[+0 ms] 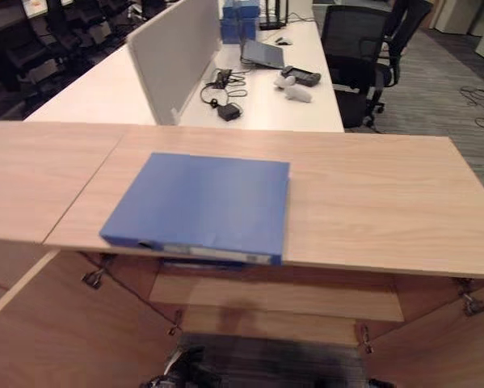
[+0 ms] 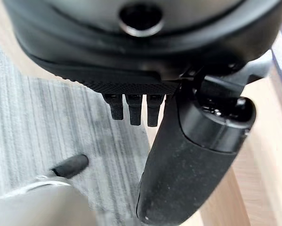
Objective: Put the empty folder in the office cabinet
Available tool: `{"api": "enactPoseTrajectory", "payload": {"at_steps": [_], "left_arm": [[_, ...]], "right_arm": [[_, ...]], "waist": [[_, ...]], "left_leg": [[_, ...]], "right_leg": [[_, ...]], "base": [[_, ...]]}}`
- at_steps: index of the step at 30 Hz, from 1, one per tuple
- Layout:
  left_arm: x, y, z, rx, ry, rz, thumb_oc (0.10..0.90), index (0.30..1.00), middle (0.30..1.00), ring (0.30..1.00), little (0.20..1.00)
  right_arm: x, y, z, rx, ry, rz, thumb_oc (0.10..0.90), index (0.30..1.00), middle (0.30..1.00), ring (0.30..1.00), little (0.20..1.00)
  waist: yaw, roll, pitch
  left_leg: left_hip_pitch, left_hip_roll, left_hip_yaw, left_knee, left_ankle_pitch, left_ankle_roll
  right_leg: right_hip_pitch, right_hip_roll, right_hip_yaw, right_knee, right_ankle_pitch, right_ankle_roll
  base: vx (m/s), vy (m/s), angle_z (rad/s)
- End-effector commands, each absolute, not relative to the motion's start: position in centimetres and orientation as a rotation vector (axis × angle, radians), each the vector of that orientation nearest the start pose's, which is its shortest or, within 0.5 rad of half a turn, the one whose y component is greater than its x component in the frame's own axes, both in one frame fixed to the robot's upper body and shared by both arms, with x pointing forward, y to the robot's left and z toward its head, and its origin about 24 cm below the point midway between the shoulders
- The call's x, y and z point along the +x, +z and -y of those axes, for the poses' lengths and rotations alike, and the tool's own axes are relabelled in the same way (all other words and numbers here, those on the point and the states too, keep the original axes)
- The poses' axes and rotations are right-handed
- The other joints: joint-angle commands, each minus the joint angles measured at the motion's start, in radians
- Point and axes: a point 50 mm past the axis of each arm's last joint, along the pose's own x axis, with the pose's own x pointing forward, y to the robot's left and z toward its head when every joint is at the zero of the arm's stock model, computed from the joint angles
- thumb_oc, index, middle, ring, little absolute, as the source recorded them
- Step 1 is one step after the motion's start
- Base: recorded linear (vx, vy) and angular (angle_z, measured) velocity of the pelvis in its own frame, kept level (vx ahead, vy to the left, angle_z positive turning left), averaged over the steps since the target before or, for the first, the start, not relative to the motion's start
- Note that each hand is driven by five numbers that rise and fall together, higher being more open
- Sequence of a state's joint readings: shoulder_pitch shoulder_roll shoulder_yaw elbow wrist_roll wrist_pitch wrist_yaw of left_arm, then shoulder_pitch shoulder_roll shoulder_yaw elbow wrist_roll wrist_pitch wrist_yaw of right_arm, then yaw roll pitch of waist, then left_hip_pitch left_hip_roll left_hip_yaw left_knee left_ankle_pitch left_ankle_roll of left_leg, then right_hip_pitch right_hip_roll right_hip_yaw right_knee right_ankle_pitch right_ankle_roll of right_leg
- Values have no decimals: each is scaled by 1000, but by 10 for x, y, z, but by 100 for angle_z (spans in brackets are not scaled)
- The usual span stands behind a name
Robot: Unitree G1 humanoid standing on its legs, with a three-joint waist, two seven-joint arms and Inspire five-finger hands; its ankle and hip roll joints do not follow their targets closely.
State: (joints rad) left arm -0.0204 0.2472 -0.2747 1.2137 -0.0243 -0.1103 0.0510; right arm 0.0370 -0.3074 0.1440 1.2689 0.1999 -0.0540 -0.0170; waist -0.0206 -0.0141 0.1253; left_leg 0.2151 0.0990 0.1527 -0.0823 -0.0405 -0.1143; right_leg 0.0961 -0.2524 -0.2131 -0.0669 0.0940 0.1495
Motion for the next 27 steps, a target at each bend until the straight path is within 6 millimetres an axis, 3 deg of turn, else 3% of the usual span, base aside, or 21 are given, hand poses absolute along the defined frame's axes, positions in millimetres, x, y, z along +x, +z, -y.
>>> {"api": "enactPoseTrajectory", "payload": {"at_steps": [1,5,8,10,12,14,18,21,27], "left_arm": [[131,-148,-228,441,-82,-1008,800,900,900,900,900],[123,-148,-241,462,-55,-1043,800,900,900,900,900],[122,-148,-245,473,-49,-1048,800,900,900,900,900],[124,-146,-248,484,-43,-1038,800,900,900,900,900],[133,-142,-249,492,-41,-1005,800,900,900,900,900],[136,-141,-249,496,-44,-993,800,900,900,900,900],[154,-133,-239,463,-44,-892,800,900,900,900,900],[166,-127,-231,429,-42,-827,800,900,900,900,900],[167,-126,-222,442,-90,-800,800,900,900,900,900]], "right_arm": [[93,-154,259,-166,-206,-1176,800,900,900,900,900],[98,-156,245,-126,-190,-1160,800,900,900,900,900],[102,-156,242,-113,-187,-1149,800,900,900,900,900],[106,-156,240,-103,-183,-1133,800,900,900,900,900],[103,-156,240,-94,-191,-1136,800,900,900,900,900],[101,-157,240,-94,-193,-1141,800,900,900,900,900],[86,-159,244,-121,-203,-1186,800,900,900,900,900],[85,-159,246,-126,-215,-1186,800,900,900,900,900],[90,-156,251,-141,-210,-1164,800,900,900,900,900]], "waist": [[19,27,-4],[31,10,15],[29,10,24],[18,16,38],[17,29,36],[21,26,30],[45,7,-14],[54,3,-23],[61,0,-27]], "left_leg": [[2,24,18,35,-49,-3],[8,-23,46,-5,-55,40],[-1,-32,51,-5,-55,48],[-13,-38,47,-5,-45,60],[-35,-47,34,-5,-29,78],[-39,-54,32,-5,-30,80],[-48,-61,30,-5,-27,73],[-60,-52,15,-5,-13,64],[-54,-38,-11,-5,-7,51]], "right_leg": [[-31,39,42,56,-86,19],[-97,10,59,134,-52,57],[-124,12,77,172,-50,71],[-157,45,136,230,-69,82],[-139,104,193,279,-139,52],[-115,109,192,271,-158,40],[-23,91,174,134,-154,27],[5,89,165,83,-147,24],[48,93,148,39,-150,15]], "base": [[-76,268,-21],[-90,231,-22],[-93,118,-16],[-144,156,-17],[-121,114,-13],[-16,12,-2],[28,-79,6],[-24,-79,3],[-10,-101,15]]}}
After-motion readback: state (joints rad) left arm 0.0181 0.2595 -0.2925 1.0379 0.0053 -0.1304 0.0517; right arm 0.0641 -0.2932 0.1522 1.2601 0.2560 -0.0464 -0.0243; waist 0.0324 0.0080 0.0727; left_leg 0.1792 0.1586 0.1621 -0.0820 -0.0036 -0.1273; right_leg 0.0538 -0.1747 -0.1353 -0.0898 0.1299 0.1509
